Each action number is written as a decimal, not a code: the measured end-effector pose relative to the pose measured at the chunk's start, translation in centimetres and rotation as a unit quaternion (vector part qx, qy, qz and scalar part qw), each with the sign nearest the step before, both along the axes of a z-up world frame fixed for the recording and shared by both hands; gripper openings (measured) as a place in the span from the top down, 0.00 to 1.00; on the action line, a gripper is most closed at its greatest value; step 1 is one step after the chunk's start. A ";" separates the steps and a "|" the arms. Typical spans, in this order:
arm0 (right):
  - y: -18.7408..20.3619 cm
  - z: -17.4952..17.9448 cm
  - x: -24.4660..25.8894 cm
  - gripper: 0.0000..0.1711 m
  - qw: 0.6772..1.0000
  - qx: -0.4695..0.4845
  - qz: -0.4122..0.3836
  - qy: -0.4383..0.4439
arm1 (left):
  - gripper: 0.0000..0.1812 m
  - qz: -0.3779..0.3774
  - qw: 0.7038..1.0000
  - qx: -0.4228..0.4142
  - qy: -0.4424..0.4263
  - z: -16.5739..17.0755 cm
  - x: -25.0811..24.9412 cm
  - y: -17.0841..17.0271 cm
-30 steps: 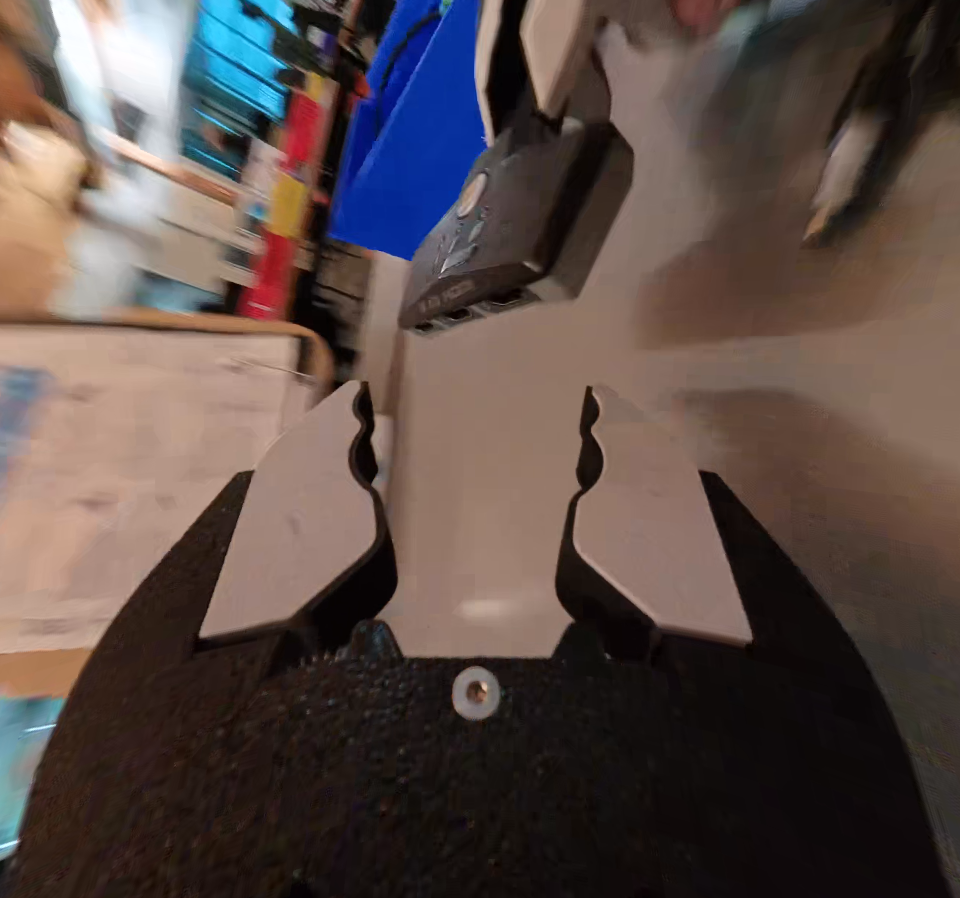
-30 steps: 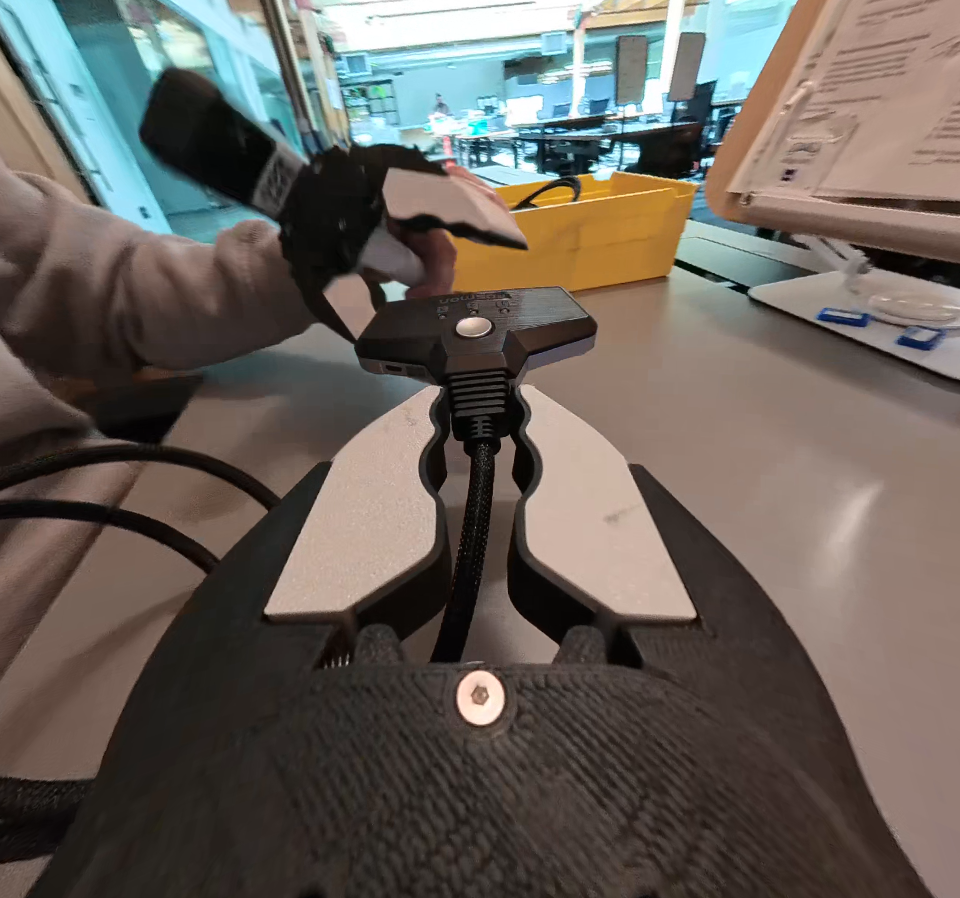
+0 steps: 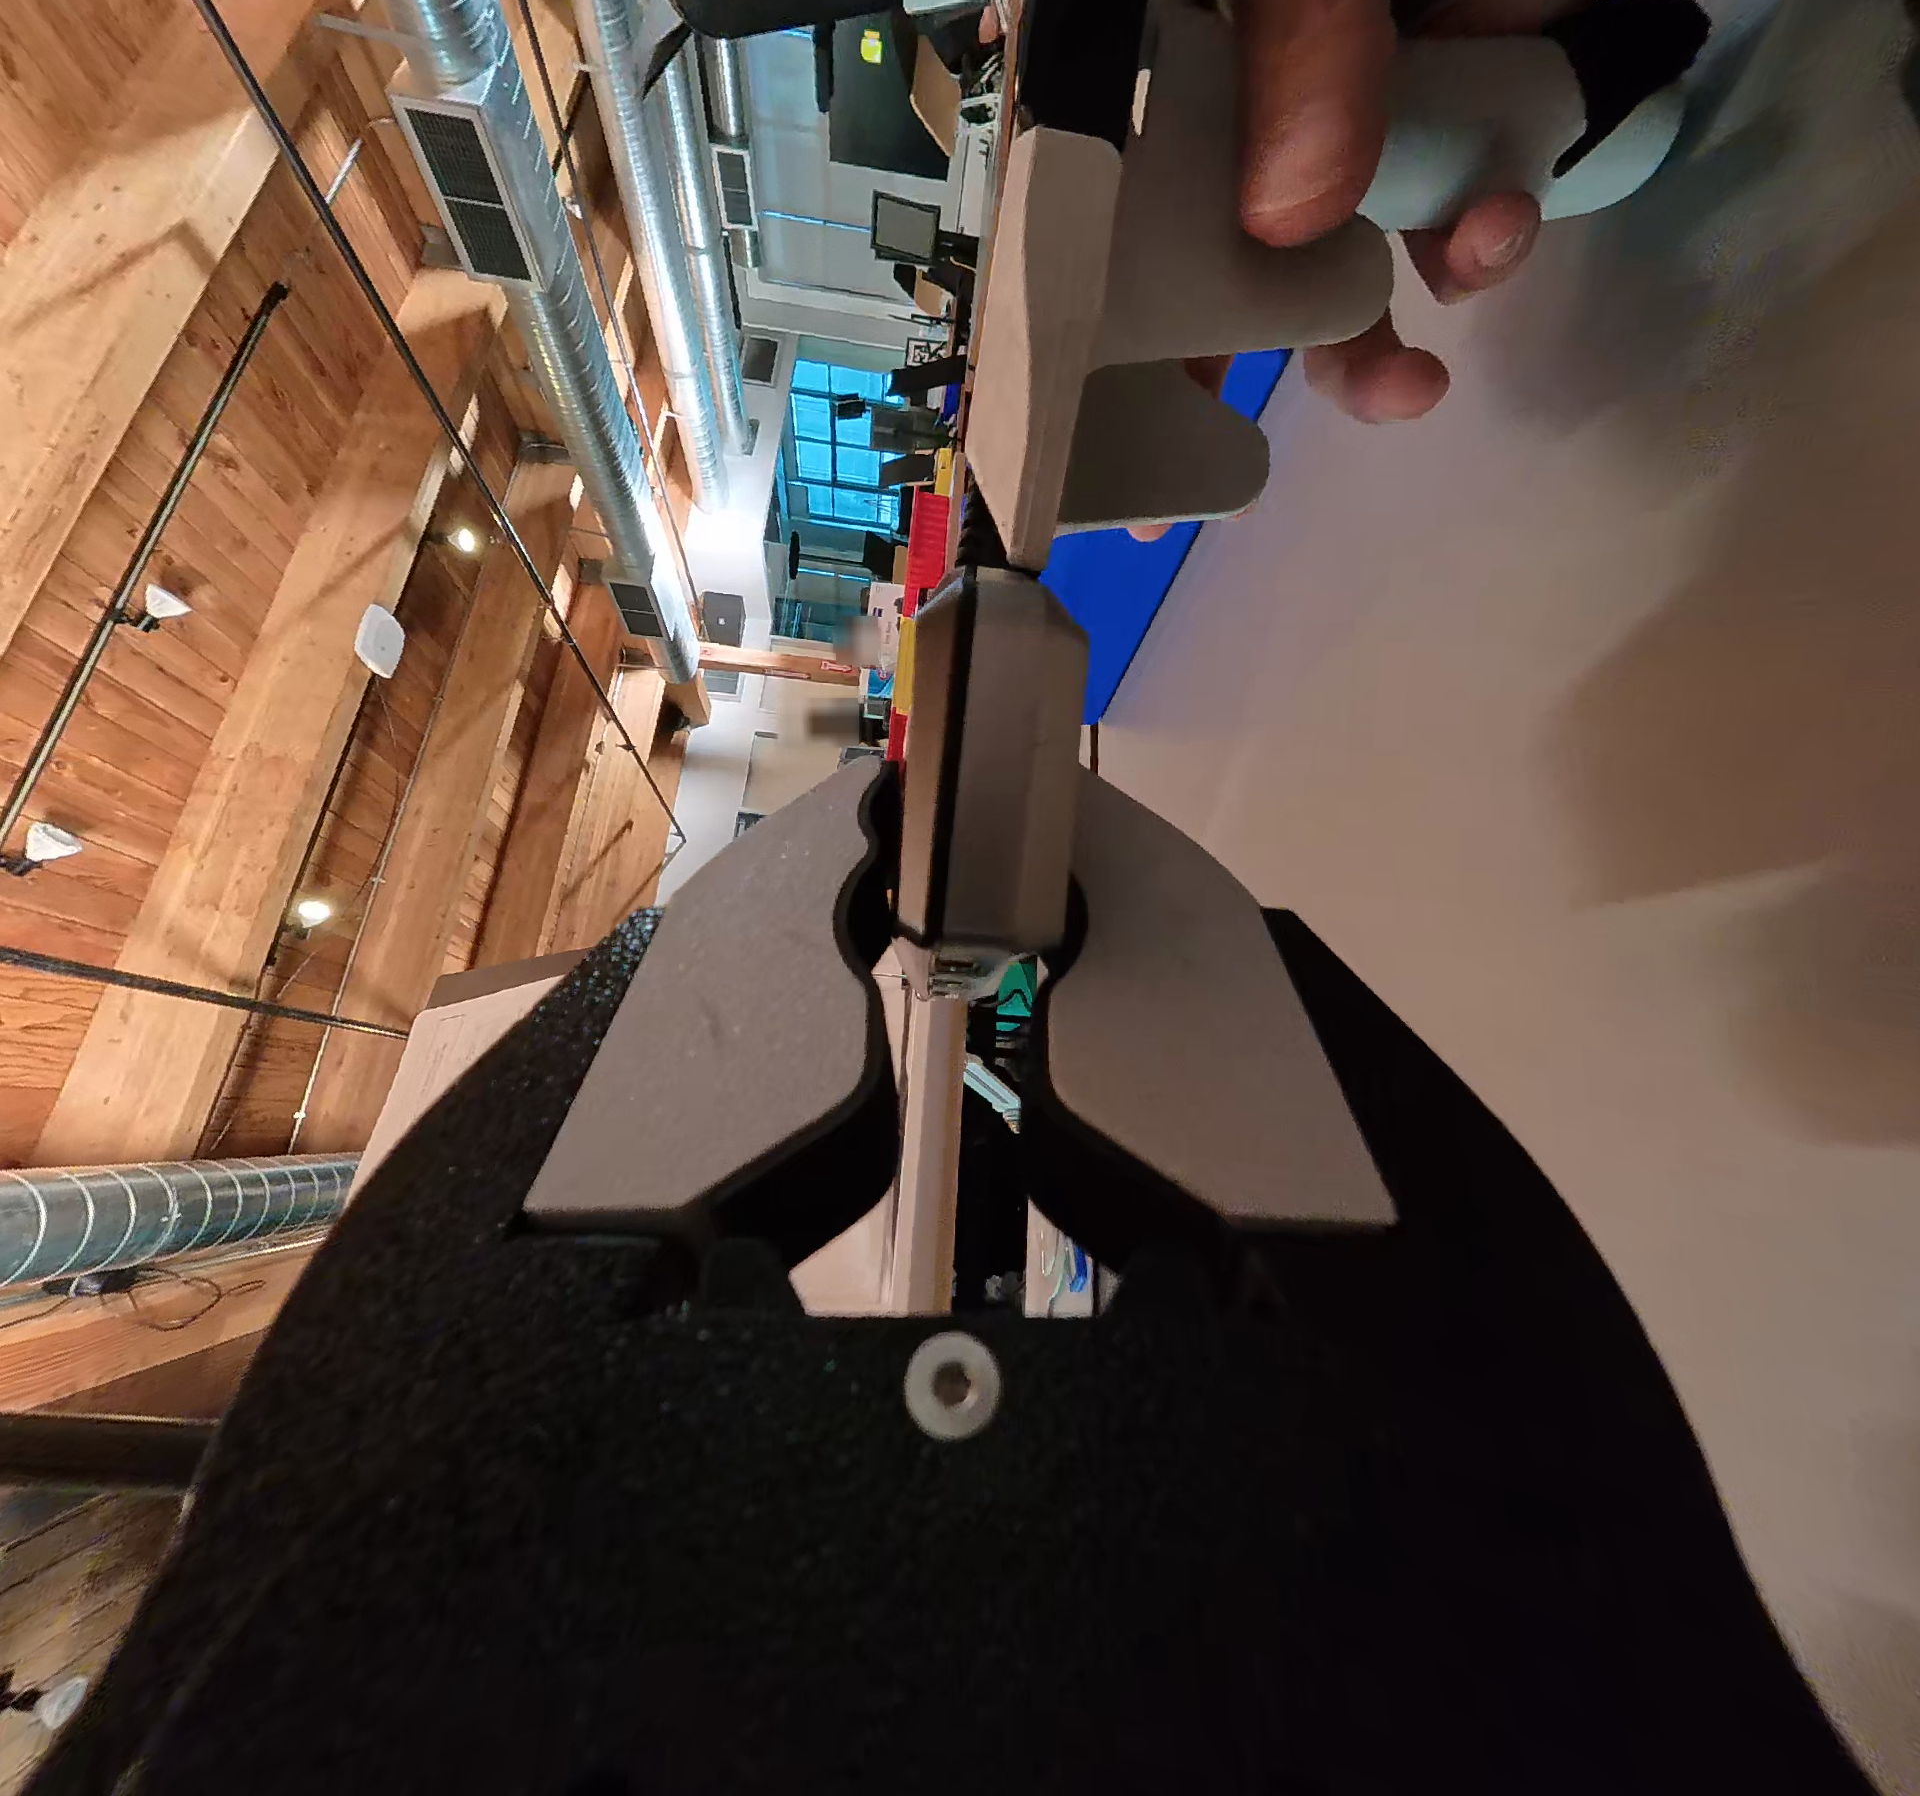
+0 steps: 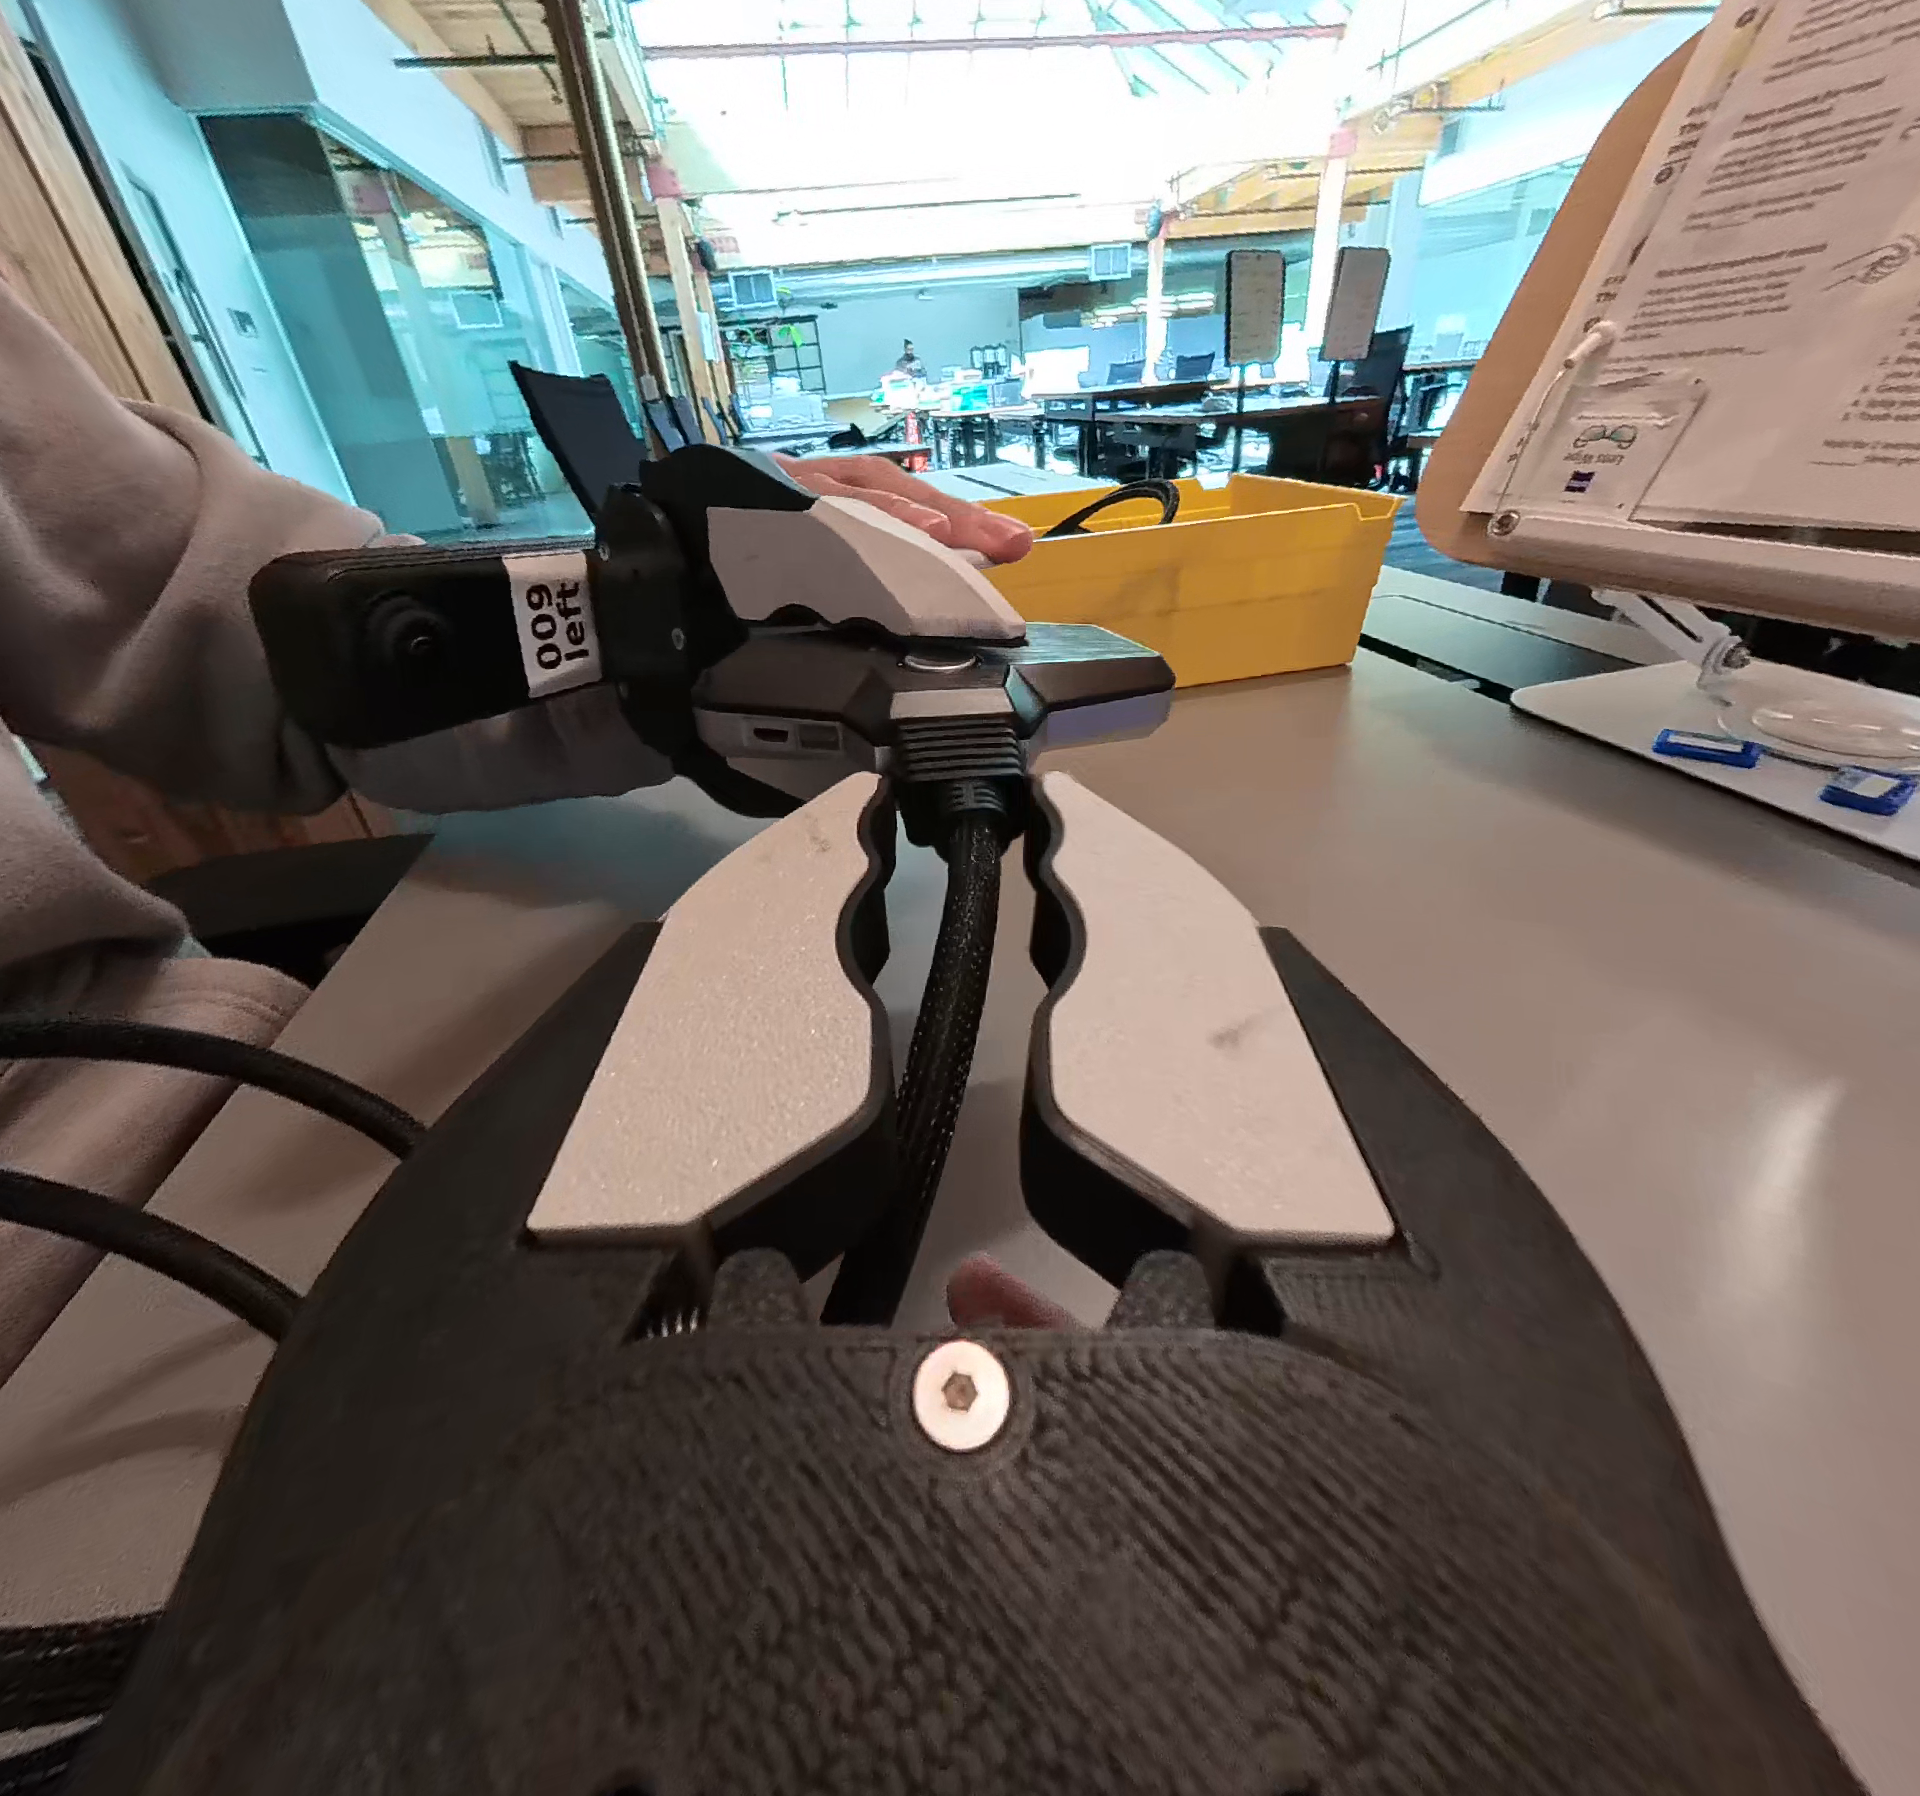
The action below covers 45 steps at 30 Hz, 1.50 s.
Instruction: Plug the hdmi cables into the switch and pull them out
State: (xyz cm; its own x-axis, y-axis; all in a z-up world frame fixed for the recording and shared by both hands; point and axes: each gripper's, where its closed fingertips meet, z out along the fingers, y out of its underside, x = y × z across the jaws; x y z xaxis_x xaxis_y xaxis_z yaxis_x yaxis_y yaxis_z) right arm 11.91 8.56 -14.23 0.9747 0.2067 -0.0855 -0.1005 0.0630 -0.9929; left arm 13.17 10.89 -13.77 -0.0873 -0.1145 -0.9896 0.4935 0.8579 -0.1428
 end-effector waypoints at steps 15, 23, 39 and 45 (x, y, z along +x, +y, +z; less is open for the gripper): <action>0.2 -0.2 0.6 0.87 1.000 -0.009 -0.016 0.003 | 0.87 0.013 0.999 -0.019 0.024 -0.9 0.9 0.5; -1.0 0.2 2.5 0.87 0.999 0.007 -0.043 0.020 | 0.78 0.038 0.993 -0.076 0.084 -0.4 -0.3 2.1; -2.5 1.3 4.0 0.87 0.995 0.058 -0.042 0.068 | 0.79 0.361 0.575 -0.625 0.385 2.8 -1.4 34.8; -2.6 1.4 4.1 0.87 0.995 0.064 -0.050 0.063 | 0.76 0.480 0.494 -0.584 0.430 -2.8 1.2 37.1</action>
